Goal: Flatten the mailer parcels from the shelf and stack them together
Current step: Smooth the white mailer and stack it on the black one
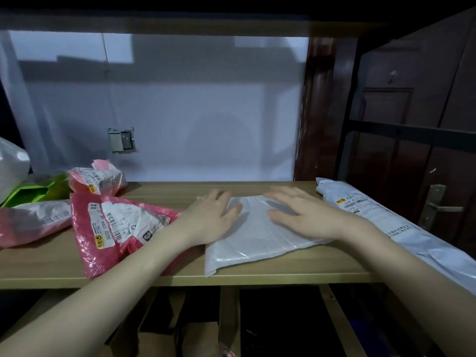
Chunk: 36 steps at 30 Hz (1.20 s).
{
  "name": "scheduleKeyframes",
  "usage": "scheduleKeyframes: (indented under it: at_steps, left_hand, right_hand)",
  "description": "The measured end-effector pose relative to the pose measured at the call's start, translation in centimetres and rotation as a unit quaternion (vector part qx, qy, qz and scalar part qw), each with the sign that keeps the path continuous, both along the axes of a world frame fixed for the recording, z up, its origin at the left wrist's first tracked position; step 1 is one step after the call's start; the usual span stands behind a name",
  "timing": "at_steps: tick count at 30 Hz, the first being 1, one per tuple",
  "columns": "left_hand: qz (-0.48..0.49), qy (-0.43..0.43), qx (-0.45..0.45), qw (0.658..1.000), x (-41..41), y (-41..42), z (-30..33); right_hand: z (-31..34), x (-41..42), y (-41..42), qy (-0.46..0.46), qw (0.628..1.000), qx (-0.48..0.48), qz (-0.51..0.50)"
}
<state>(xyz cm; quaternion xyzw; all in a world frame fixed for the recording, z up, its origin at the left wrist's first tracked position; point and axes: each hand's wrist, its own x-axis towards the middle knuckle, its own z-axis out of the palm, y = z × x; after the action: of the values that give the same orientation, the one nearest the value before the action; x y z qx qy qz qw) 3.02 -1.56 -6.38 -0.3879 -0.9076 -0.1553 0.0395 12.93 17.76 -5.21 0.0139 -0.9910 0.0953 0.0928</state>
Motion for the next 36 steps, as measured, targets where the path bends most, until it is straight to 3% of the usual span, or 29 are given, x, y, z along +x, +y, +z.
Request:
scheduleKeyframes:
  at_steps: [4,10,20,27,31,34,36]
  left_hand:
    - [-0.03,-0.037,-0.122,0.991,-0.3,0.4,-0.9]
    - [-0.038,-0.057,-0.131,0.989,-1.1,0.1,-1.4]
    - [-0.055,-0.066,-0.144,0.986,-0.7,-0.4,-1.1]
    - [-0.064,0.02,-0.173,0.983,0.0,-0.5,-0.3]
    - [-0.103,0.127,-0.1,0.981,1.2,-0.8,0.1]
    - [-0.11,0.033,-0.079,0.99,4.1,-0.9,0.3]
    - [-0.119,-0.027,-0.116,0.986,6.0,-1.1,-0.3]
  right_hand:
    - [-1.8,-2.2,-0.4,-0.085,0.996,0.039,-0.011]
    - [-2.6,-2.5,-0.4,-0.155,0.988,0.004,-0.02]
    - [-2.6,-1.8,-1.3,-0.156,0.987,0.013,-0.045]
    - [-2.5,-0.8,-1.7,-0.132,0.989,-0.011,-0.06]
    - [-2.4,0.8,-2.0,-0.053,0.995,-0.032,-0.075]
    - [-2.5,2.1,-2.1,-0.037,0.996,-0.038,-0.078]
    - [-2.6,2.8,-2.0,-0.045,0.996,-0.042,-0.069]
